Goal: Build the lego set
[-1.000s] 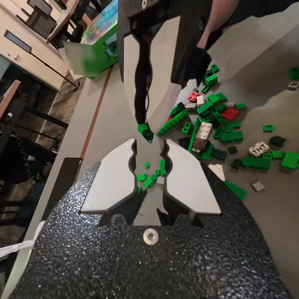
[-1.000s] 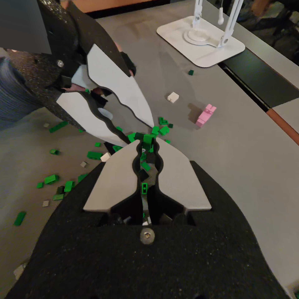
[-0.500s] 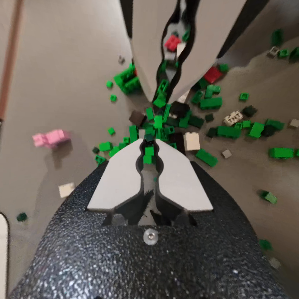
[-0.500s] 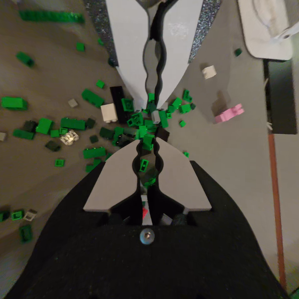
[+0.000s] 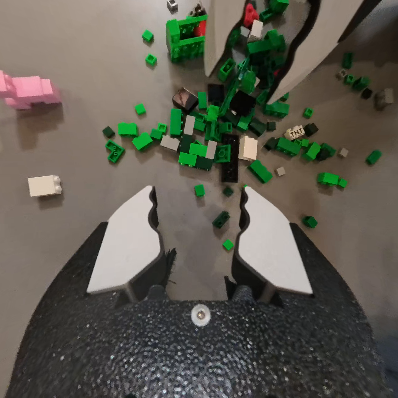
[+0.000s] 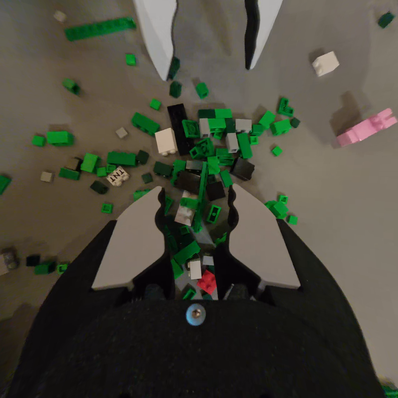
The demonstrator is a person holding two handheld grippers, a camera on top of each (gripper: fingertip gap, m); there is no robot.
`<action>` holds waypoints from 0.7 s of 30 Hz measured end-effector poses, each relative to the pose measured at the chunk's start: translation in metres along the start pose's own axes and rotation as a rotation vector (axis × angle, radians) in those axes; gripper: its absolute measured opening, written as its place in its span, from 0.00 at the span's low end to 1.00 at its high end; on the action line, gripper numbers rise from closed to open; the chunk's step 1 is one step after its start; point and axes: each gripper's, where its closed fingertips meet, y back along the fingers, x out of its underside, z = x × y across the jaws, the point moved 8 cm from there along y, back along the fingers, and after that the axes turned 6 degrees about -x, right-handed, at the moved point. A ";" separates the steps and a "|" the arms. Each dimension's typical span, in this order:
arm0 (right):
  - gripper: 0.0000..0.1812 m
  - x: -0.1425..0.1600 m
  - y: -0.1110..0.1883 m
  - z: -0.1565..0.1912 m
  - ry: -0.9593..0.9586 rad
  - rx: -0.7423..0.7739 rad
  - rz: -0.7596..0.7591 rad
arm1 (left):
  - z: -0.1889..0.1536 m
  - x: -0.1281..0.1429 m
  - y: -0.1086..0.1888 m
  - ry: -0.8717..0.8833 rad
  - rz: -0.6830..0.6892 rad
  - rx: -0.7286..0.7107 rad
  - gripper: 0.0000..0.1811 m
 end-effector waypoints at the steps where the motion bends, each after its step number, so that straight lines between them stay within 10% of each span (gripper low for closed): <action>1: 0.32 0.000 -0.001 0.000 0.004 0.007 0.011 | -0.001 0.000 -0.001 -0.004 0.004 0.013 0.41; 6: 0.27 -0.014 -0.008 0.014 0.045 -0.135 -0.113 | -0.012 -0.004 -0.004 -0.026 0.007 0.112 0.36; 21: 0.17 -0.024 -0.020 -0.023 -0.038 0.124 -0.097 | -0.008 -0.010 -0.003 -0.054 -0.015 0.047 0.29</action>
